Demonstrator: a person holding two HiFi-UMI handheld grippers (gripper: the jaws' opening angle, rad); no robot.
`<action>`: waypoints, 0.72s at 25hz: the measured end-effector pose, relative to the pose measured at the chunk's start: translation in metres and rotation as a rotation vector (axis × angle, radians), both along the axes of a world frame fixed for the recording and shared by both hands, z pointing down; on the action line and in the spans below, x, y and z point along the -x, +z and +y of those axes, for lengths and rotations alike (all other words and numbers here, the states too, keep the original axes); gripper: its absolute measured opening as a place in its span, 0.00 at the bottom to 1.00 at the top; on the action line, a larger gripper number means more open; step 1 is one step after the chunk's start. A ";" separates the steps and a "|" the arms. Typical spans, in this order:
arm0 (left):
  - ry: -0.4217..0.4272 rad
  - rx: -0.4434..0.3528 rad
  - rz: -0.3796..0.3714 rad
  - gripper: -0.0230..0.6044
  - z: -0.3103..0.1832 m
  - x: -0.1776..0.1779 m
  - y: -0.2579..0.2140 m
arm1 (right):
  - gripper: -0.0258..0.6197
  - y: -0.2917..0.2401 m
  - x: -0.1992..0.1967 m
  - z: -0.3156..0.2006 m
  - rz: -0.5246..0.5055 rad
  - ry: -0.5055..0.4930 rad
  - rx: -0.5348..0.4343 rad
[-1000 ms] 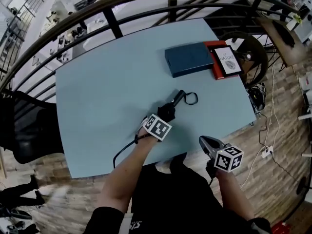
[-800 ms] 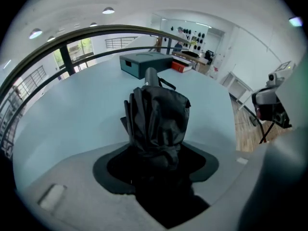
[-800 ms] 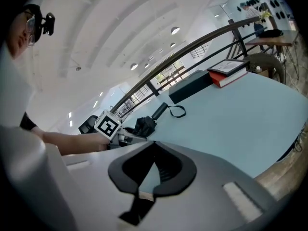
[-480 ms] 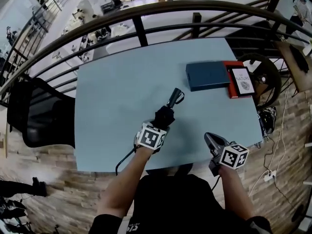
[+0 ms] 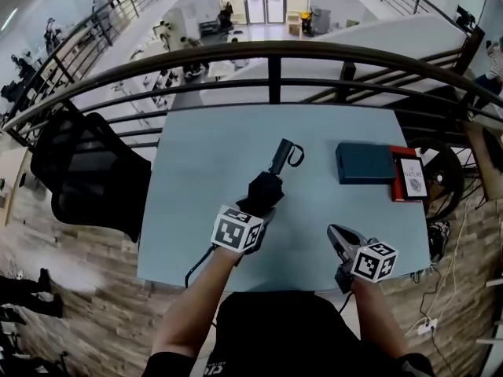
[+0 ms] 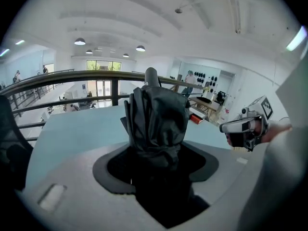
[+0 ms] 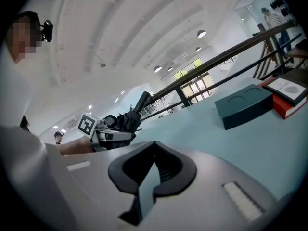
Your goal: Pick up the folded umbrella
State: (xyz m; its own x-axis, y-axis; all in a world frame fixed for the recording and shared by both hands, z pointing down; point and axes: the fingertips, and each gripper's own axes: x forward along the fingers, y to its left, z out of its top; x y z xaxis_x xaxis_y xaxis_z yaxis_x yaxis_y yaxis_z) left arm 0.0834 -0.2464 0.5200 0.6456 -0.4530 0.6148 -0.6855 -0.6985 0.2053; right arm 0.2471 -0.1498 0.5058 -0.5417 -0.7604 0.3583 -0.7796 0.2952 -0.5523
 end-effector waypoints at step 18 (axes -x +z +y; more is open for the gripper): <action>-0.143 -0.200 0.208 0.48 -0.045 0.132 -0.104 | 0.04 -0.046 0.104 -0.050 0.166 -0.171 -0.143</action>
